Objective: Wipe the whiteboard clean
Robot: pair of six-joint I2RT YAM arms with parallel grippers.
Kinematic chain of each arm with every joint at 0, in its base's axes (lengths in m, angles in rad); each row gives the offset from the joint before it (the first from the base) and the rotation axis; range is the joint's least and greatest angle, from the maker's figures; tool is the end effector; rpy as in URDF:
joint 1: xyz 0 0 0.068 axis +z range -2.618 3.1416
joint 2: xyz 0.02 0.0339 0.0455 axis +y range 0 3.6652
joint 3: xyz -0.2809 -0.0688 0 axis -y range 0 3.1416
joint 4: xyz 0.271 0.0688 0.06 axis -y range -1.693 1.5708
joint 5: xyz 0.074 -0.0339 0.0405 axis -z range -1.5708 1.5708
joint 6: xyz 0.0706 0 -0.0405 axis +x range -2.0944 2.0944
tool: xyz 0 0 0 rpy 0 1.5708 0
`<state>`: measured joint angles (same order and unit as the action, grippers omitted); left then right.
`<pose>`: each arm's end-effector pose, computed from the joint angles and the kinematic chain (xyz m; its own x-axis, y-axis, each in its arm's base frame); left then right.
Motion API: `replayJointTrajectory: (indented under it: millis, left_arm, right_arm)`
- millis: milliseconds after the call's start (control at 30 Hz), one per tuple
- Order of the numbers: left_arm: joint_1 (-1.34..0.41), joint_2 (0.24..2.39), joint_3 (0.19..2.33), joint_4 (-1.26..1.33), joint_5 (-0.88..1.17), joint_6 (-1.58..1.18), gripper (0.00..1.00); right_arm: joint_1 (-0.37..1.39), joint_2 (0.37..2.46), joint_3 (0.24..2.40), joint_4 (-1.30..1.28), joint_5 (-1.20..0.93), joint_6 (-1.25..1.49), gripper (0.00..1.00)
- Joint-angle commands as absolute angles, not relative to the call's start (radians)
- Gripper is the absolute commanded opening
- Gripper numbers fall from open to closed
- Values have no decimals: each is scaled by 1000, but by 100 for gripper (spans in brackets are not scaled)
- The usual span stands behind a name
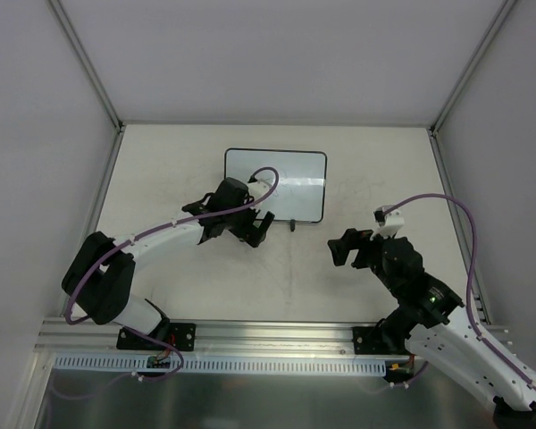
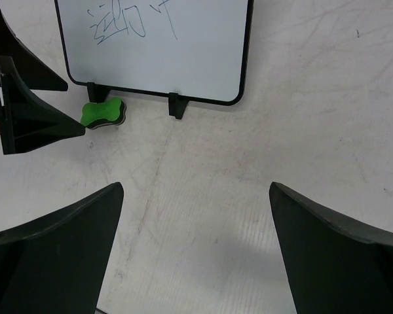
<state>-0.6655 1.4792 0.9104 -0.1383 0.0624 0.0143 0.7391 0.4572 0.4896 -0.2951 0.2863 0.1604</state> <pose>0.2842 -0.2287 0.2040 -0.5016 0.4119 -0.7607 0.6608 0.7500 -0.0296 0.1418 0.1023 0.2694 -0.2605 -0.0301 -0.9650 -0.4083 0.9092 0.0818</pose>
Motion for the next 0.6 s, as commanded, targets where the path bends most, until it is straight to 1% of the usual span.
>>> replayJointTrajectory:
  millis: [0,200,333,567]
  left_arm:
    - [-652,1473,905,-115,175,90,99]
    - [-626,1480,887,-121,218,95,97]
    - [-608,1483,867,-121,184,103,98]
    - [-581,1558,897,-121,229,117,96]
  right_arm:
    - [736,457,518,-276,285,133,99]
    - [733,463,523,-275,285,133,99]
    - [730,469,525,-275,278,133,99]
    - [726,468,523,-273,276,135,99]
